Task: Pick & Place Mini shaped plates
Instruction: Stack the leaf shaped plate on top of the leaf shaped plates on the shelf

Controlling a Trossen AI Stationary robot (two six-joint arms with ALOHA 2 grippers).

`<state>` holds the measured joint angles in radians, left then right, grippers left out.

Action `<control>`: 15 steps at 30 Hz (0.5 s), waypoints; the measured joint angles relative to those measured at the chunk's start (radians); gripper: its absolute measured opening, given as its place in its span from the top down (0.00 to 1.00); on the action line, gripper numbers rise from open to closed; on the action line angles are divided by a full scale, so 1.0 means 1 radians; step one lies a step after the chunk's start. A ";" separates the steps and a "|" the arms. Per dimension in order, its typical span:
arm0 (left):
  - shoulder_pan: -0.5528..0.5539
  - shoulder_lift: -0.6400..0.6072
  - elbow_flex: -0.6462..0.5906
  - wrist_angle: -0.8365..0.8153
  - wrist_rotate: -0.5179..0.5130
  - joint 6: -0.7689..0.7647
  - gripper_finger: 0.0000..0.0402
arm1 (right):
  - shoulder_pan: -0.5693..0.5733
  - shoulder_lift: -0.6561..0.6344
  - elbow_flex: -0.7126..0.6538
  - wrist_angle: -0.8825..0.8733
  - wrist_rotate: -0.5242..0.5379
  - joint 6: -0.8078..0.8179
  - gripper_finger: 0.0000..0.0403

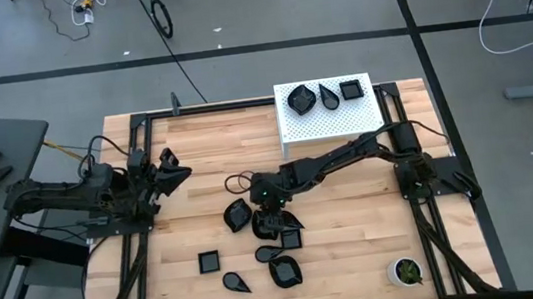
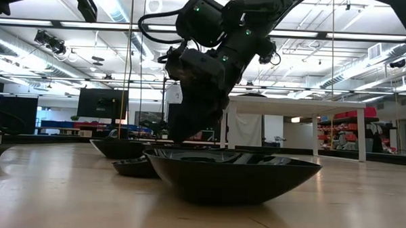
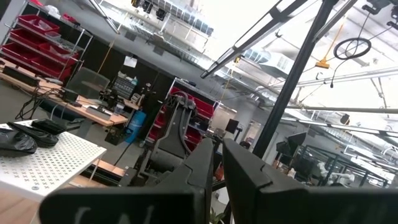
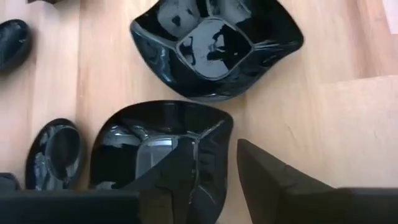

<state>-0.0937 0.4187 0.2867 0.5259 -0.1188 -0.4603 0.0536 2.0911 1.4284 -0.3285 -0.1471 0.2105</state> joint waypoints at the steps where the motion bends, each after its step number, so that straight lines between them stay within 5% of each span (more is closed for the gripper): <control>1: 0.000 0.000 0.000 0.000 0.000 0.000 0.90 | 0.000 0.000 0.000 0.000 -0.005 0.000 0.68; 15: 0.000 0.000 0.000 0.000 0.000 0.000 0.90 | 0.003 0.036 0.000 0.025 -0.010 0.016 0.69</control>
<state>-0.0937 0.4189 0.2869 0.5259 -0.1189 -0.4603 0.0563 2.1269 1.4284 -0.3037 -0.1574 0.2268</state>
